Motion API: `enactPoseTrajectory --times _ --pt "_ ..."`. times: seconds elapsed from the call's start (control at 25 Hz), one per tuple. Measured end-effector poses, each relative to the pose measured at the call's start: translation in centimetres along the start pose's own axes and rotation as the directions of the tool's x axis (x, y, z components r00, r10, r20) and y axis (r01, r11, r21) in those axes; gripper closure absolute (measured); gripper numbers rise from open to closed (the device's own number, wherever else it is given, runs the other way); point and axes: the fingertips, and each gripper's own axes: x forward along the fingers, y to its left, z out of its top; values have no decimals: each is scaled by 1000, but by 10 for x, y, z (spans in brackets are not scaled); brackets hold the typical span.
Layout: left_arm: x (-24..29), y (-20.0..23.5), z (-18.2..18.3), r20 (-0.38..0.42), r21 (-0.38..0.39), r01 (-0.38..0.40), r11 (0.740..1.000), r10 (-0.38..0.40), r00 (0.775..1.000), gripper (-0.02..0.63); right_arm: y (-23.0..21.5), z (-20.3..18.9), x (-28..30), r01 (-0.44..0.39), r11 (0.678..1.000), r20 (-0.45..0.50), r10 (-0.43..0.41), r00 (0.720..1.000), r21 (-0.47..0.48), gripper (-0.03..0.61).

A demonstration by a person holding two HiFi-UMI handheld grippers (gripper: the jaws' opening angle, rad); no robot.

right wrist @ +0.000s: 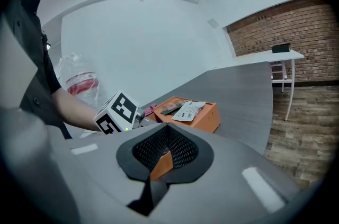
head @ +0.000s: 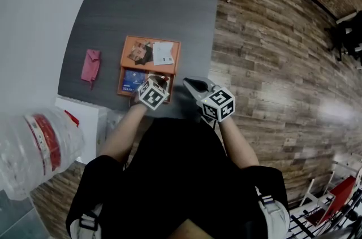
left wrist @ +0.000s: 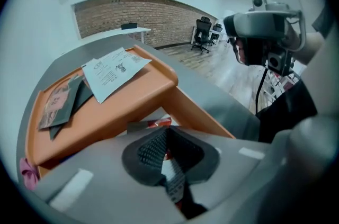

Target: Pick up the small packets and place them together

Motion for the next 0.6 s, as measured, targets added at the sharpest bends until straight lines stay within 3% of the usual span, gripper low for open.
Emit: enactPoseTrajectory --times 0.16,0.6 --pt "-14 -4 3 16 43 -16 999 15 1000 611 0 2 -2 1 1000 6 -1 1000 -3 575" --pt "-74 -16 21 141 -24 36 999 -32 990 611 19 8 13 -62 997 -2 62 998 -36 575"
